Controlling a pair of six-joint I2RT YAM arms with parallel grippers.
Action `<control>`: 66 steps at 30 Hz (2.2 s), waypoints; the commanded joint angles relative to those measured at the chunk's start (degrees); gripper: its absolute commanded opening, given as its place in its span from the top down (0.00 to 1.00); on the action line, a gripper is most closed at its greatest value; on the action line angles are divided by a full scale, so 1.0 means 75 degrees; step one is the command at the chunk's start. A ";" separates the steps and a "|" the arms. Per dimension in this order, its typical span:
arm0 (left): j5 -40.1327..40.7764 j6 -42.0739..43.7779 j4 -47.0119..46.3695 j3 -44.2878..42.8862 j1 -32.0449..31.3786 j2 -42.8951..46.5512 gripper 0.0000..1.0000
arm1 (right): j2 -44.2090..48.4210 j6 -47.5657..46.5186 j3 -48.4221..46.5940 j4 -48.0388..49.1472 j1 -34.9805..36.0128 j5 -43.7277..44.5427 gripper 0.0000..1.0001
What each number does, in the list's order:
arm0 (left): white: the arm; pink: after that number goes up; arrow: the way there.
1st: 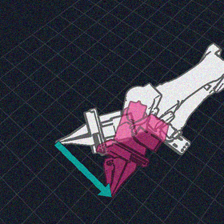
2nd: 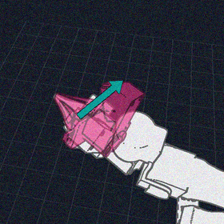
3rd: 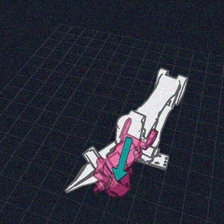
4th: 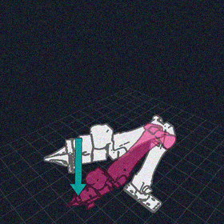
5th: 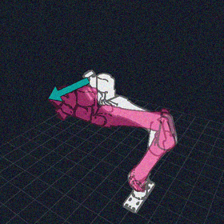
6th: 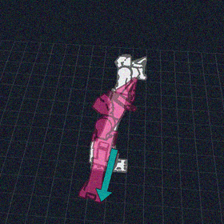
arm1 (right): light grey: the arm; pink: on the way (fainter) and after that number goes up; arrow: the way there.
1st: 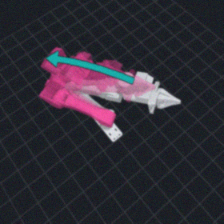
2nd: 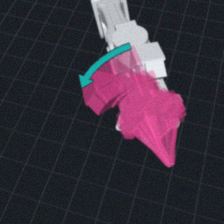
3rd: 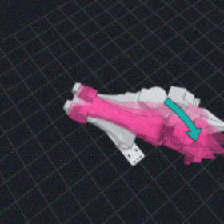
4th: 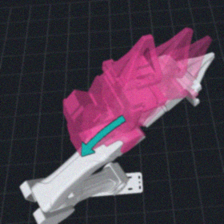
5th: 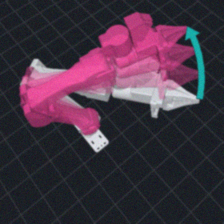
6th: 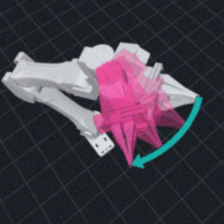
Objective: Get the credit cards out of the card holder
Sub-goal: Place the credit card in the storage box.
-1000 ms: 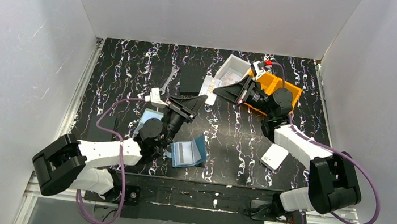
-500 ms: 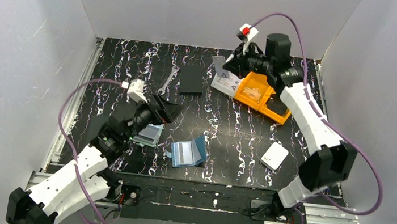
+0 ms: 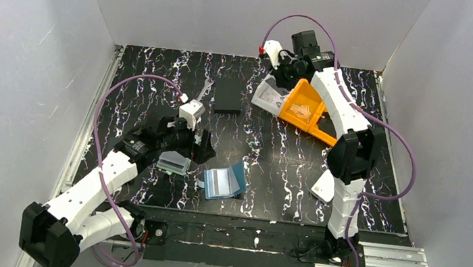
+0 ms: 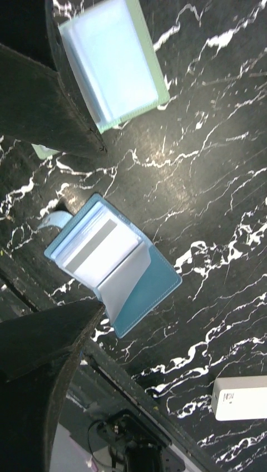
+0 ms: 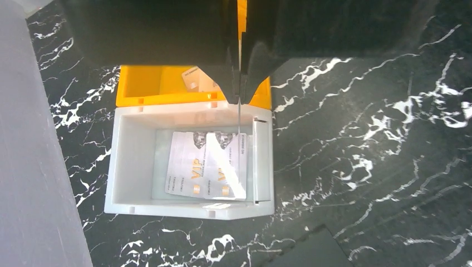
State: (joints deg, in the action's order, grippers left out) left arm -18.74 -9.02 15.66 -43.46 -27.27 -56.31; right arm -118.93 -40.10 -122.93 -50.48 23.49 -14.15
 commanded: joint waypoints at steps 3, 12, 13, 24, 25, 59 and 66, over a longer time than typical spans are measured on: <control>-0.0228 0.0792 0.0208 0.0100 0.0249 0.0268 0.02 | -0.0514 -0.0780 -0.0866 -0.0049 -0.0026 0.0472 0.99; -0.0453 0.0774 0.0197 0.0041 0.0325 0.0200 0.02 | -0.1549 -0.1236 -0.1661 -0.0205 0.0012 0.0731 0.99; -0.0454 0.0788 0.0197 0.0044 0.0324 0.0226 0.02 | -0.1595 -0.1291 -0.1702 -0.0198 0.0029 0.0808 0.99; -0.0488 0.0861 0.0209 0.0066 0.0462 0.0382 0.02 | -0.2083 -0.1681 -0.1771 -0.0219 0.0172 0.1360 0.99; -0.0488 0.0862 0.0209 0.0065 0.0469 0.0383 0.02 | -0.2119 -0.1685 -0.1770 -0.0210 0.0173 0.1370 0.99; -0.0560 0.0915 0.0221 0.0076 0.0493 0.0267 0.02 | -0.3076 -0.1342 -0.2117 0.0048 0.0184 0.0915 0.99; -0.0559 0.0917 0.0223 0.0076 0.0489 0.0259 0.02 | -0.3161 -0.1254 -0.2118 0.0170 0.0176 0.0867 0.94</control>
State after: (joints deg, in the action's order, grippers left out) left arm -21.91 -2.98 16.75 -43.46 -24.05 -54.87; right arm -141.14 -50.76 -136.18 -50.94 24.97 -6.33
